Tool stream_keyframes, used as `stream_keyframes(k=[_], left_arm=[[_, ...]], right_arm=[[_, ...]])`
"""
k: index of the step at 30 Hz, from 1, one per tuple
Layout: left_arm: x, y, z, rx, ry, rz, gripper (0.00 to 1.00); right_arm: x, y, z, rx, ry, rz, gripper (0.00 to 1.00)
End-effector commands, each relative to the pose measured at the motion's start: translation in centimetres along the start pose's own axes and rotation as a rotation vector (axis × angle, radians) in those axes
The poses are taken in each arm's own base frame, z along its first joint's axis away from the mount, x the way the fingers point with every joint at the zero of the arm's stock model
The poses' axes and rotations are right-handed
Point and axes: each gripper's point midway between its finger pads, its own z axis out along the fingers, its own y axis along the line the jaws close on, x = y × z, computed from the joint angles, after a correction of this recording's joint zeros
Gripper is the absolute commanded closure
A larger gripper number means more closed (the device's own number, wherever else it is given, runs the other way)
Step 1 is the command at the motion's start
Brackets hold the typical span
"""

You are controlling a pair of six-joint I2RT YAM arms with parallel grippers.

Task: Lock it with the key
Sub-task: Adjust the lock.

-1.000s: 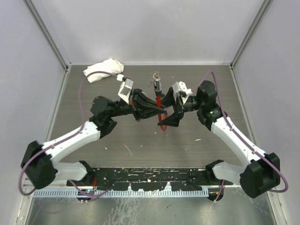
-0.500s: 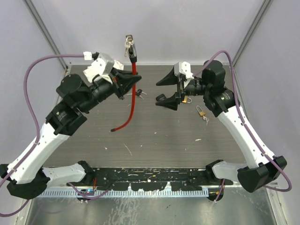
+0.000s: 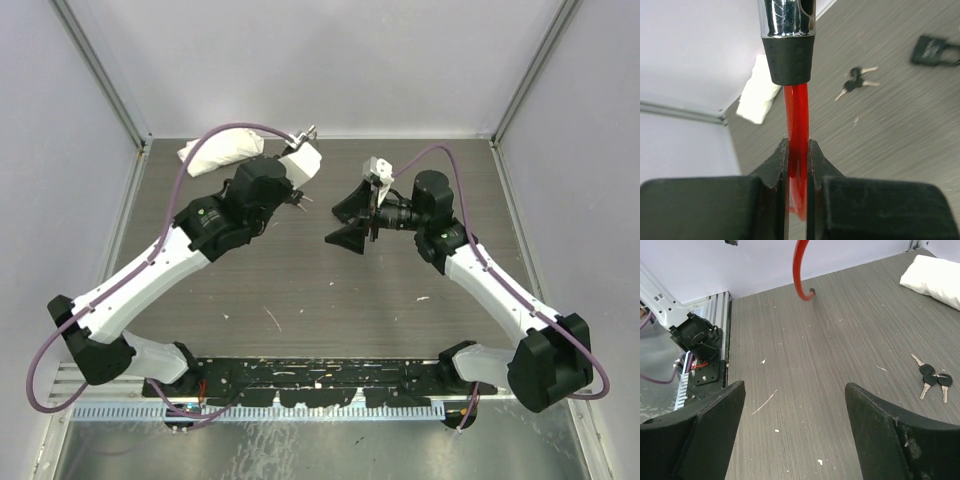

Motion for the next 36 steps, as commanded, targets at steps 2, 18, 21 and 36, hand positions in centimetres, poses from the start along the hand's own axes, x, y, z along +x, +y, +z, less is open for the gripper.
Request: stream_keyframes(k=[2, 18, 21, 36], left_arm=[[-0.7, 3.9, -1.6, -0.163, -0.009, 0.113, 1.00], [-1.8, -4.7, -1.9, 0.236, -0.276, -0.052, 1.00], [-2.3, -6.3, -1.5, 0.281, -0.313, -0.154, 1.00], [-4.6, -10.8, -1.4, 0.249, -0.363, -0.296, 1.00]], right_arm=[[-3.0, -0.2, 0.1, 0.030, -0.126, -0.085, 0.14], [-5.3, 1.6, -1.8, 0.010, -0.498, 0.163, 0.10], [-6.3, 1.2, -1.9, 0.026, -0.562, 0.256, 0.10], [-5.9, -2.6, 0.1, 0.215, -0.620, 0.315, 0.28]])
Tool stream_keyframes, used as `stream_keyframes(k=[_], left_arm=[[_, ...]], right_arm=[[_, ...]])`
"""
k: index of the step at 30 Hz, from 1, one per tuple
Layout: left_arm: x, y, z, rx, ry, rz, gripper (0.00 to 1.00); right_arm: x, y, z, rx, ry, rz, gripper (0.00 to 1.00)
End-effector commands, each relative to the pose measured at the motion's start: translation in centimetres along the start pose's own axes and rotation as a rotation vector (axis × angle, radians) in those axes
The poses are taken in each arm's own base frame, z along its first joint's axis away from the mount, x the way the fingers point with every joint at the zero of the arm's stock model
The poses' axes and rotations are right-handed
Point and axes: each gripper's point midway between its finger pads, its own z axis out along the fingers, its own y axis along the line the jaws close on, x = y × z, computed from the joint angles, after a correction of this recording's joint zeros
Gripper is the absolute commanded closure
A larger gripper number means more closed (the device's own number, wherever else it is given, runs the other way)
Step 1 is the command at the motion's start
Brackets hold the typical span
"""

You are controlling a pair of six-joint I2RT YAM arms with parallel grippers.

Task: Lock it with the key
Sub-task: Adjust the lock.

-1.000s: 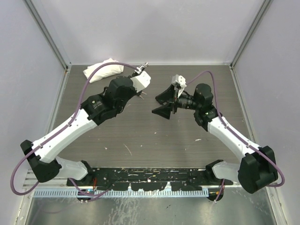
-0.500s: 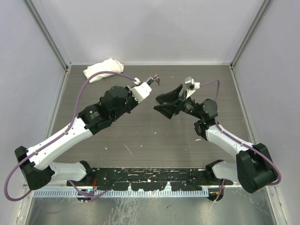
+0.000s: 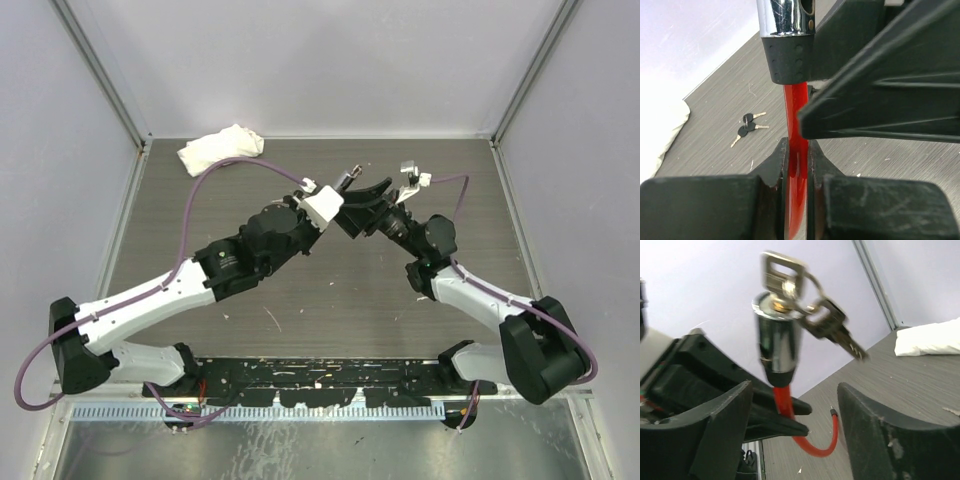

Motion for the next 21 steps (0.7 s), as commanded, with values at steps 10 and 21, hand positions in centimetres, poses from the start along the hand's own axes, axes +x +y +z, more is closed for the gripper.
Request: stream_keyframes(k=[10, 21], left_arm=[[-3.7, -1.3, 0.8, -0.038, -0.126, -0.091, 1.00], [-3.5, -5.0, -4.2, 0.332, -0.223, -0.113, 0.41]], right_arm=[[-1.0, -0.2, 1.6, -0.014, -0.028, -0.098, 0.78], [-4.4, 2.1, -0.3, -0.162, -0.042, -0.210, 0.99]])
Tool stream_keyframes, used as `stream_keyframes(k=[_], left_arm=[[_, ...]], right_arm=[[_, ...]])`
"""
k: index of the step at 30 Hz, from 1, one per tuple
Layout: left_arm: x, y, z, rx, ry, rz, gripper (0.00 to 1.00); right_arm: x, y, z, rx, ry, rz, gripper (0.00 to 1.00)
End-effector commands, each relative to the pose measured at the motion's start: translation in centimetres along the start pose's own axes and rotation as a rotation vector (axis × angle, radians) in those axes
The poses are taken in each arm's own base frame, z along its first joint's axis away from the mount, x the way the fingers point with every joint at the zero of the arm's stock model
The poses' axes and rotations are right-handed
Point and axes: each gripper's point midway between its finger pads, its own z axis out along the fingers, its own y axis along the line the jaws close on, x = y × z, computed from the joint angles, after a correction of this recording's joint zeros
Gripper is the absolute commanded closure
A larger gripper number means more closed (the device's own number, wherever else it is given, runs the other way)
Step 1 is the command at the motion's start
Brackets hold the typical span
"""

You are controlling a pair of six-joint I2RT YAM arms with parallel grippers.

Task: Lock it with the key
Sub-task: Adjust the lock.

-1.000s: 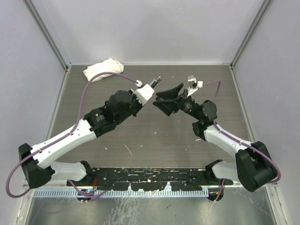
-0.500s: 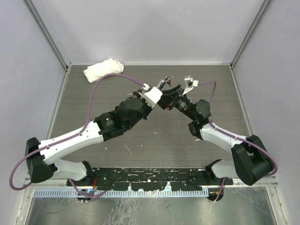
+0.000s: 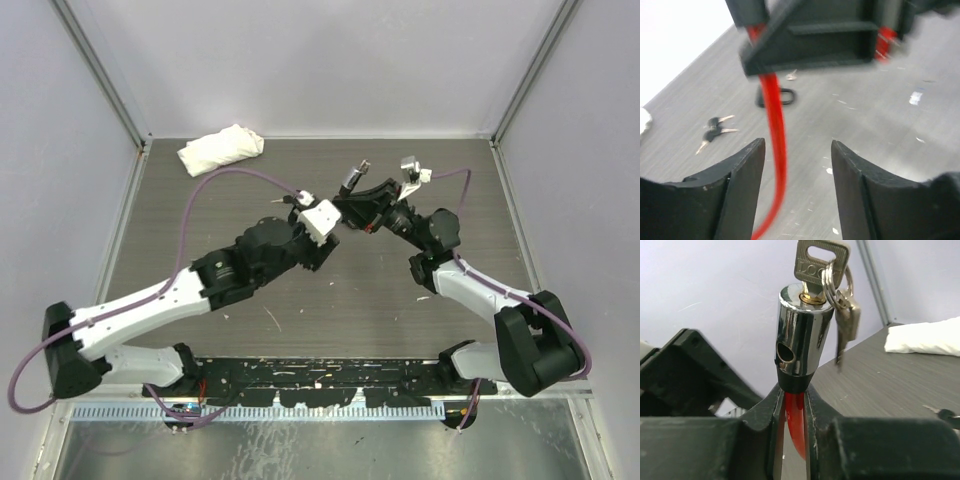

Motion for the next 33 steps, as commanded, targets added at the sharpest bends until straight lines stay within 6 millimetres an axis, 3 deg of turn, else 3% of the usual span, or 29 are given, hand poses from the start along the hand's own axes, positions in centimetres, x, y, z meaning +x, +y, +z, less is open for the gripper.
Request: stream_keyframes(k=[1, 5, 11, 17, 23, 30, 33], left_arm=[[-3.9, -2.9, -4.8, 0.310, -0.204, -0.067, 0.35], [-3.2, -2.0, -7.0, 0.351, -0.231, -0.066, 0.16], [-3.5, -2.1, -6.0, 0.388, -0.233, -0.082, 0.16], [-4.6, -2.2, -3.9, 0.431, -0.258, -0.100, 0.24], [-6.1, -4.3, -4.1, 0.613, -0.335, -0.124, 0.27], [-6.9, -5.5, -3.8, 0.711, -0.347, -0.131, 0.41], [-6.8, -5.8, -3.5, 0.753, -0.332, -0.144, 0.53]], right_arm=[[-5.3, 3.7, -0.6, -0.165, -0.100, -0.170, 0.99], [-5.4, 5.7, -1.3, -0.257, -0.084, -0.233, 0.99], [-5.8, 8.7, -1.8, -0.406, -0.083, -0.228, 0.99], [-6.2, 11.0, -2.6, -0.486, -0.076, -0.275, 0.99], [-6.7, 12.5, -3.1, -0.526, -0.071, -0.296, 0.99], [-7.2, 13.5, -3.3, -0.552, -0.067, -0.309, 0.99], [-7.3, 13.9, -3.4, -0.559, -0.068, -0.313, 0.99]])
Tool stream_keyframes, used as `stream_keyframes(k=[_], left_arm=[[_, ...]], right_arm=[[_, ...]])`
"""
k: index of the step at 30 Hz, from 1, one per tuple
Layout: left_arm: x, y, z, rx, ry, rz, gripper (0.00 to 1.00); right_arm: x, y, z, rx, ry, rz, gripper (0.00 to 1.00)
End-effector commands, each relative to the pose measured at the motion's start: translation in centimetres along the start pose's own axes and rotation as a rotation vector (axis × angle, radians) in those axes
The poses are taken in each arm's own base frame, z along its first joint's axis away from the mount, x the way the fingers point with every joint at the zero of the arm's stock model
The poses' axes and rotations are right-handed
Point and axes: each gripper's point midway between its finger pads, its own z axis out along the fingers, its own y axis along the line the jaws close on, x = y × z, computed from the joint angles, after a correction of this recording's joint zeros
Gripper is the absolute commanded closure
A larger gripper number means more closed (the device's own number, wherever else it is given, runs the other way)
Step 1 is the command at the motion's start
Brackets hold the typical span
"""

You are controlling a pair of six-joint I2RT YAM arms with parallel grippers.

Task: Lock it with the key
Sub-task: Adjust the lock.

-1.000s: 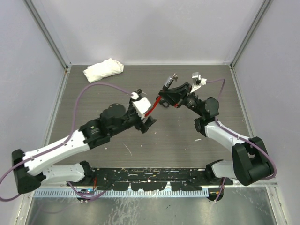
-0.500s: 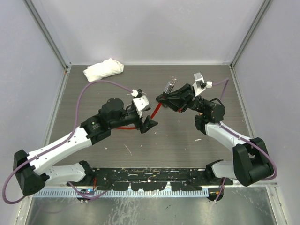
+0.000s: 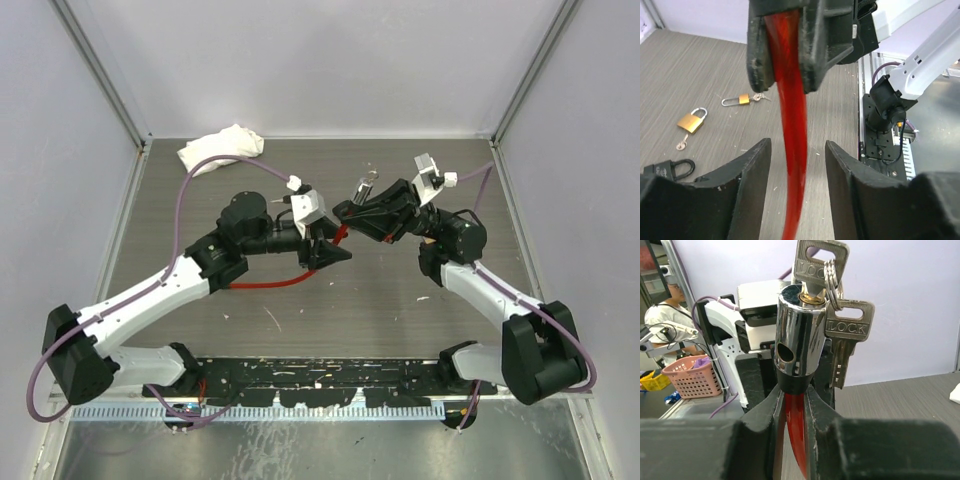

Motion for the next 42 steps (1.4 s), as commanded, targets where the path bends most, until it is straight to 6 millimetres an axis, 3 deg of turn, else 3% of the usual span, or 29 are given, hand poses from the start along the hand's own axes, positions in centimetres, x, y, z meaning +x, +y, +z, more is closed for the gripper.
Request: stream_keyframes(k=[1, 5, 8, 9, 11, 12, 13, 16, 24, 31, 38, 42], left_arm=[[-3.5, -1.0, 0.4, 0.103, -0.084, 0.024, 0.60], [-4.2, -1.0, 0.4, 0.130, -0.090, 0.016, 0.96], [-4.9, 0.2, -0.1, 0.077, -0.095, 0.028, 1.00], [-5.2, 0.6, -0.5, 0.052, -0.091, 0.042, 1.00], [-5.9, 1.5, -1.3, -0.010, -0.073, 0.093, 1.00], [-6.3, 2.1, -1.8, -0.057, -0.062, 0.119, 1.00], [-6.8, 2.6, -2.2, -0.094, -0.051, 0.159, 1.00], [-7.9, 4.2, -3.7, -0.207, -0.022, 0.227, 1.00], [-11.2, 8.4, -6.2, -0.471, 0.009, 0.310, 1.00], [-14.0, 11.3, -6.1, -0.604, 0.019, 0.293, 1.00], [-20.0, 12.5, -7.0, -0.717, -0.113, 0.274, 1.00], [-22.6, 12.3, -7.3, -0.730, -0.205, 0.250, 1.00]], right_arm=[[-4.2, 4.7, 0.8, -0.141, -0.090, -0.226, 0.99], [-4.0, 4.7, 0.8, -0.144, -0.081, -0.225, 0.99], [-3.9, 4.5, 0.8, -0.141, -0.074, -0.236, 0.96], [-3.9, 4.3, 0.8, -0.134, -0.065, -0.238, 0.85], [-3.7, 2.9, 0.8, -0.082, -0.029, -0.238, 0.51], [-3.6, 2.2, 0.7, -0.048, -0.006, -0.247, 0.39], [-3.4, 1.3, 0.5, -0.012, 0.020, -0.263, 0.32], [-2.8, 0.0, -0.1, 0.030, 0.104, -0.291, 0.22], [-0.5, -2.8, -1.6, 0.122, 0.280, -0.255, 0.18], [2.3, -4.6, -2.3, 0.214, 0.248, -0.147, 0.17], [5.7, -5.5, -0.5, 0.266, 0.202, 0.105, 0.17], [6.5, -7.0, -0.6, 0.389, 0.094, 0.341, 0.13]])
